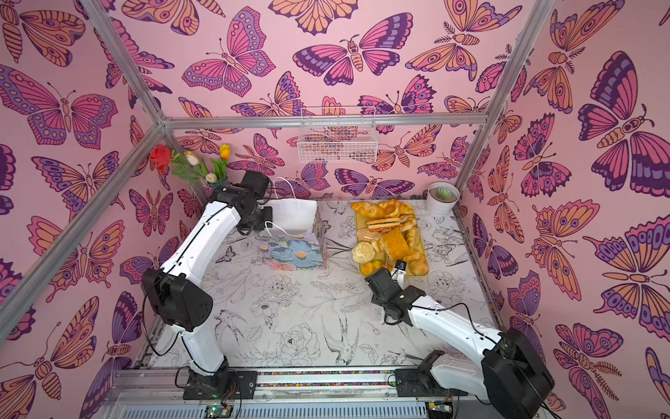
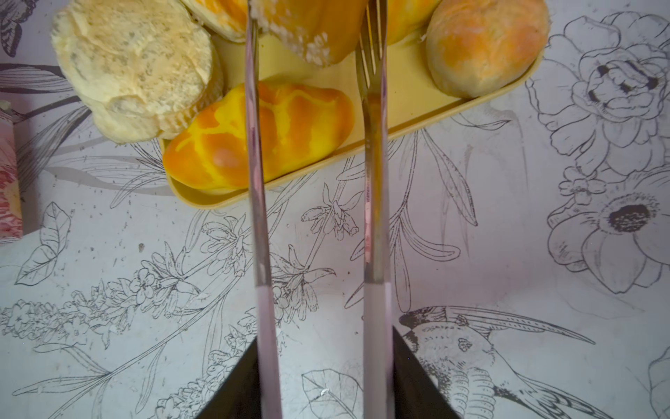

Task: Pack bread into a paper bag
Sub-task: Pick up the fake bread from the plate.

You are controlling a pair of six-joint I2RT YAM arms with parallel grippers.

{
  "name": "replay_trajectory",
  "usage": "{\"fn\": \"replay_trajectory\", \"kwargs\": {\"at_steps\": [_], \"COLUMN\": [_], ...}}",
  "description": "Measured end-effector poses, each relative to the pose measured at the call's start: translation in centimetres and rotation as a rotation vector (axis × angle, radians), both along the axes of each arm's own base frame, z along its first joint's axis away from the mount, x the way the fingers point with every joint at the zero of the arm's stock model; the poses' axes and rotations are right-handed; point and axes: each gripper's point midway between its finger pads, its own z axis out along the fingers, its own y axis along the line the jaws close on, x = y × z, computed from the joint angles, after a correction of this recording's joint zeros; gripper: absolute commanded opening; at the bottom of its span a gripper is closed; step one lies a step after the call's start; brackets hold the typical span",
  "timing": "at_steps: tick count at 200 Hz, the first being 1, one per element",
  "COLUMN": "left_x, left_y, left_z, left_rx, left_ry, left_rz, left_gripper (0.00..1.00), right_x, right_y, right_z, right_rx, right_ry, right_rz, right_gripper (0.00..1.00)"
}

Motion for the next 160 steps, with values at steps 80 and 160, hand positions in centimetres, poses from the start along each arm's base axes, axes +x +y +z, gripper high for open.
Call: {"fn": "replay_trajectory", "kwargs": {"at_steps": [80, 160], "left_x": [-0.1, -0.3], "left_y": [0.0, 0.1], "left_z": [0.4, 1.0], "left_rx": [-0.003, -0.012], "left_ry": [-0.008, -0.025], "left_rz": [0.000, 0.007], "left_gripper": [0.07, 0.05], "right_x": [-1.3, -3.4], "right_y": [-1.4, -3.4], "right_z": [1.3, 3.8], "right_rx": [-0.016, -0.001], "right_ry": [-0.002, -0.021], "right_rz": [-0.006, -0.001], "right_gripper": [0.33, 0.30]}}
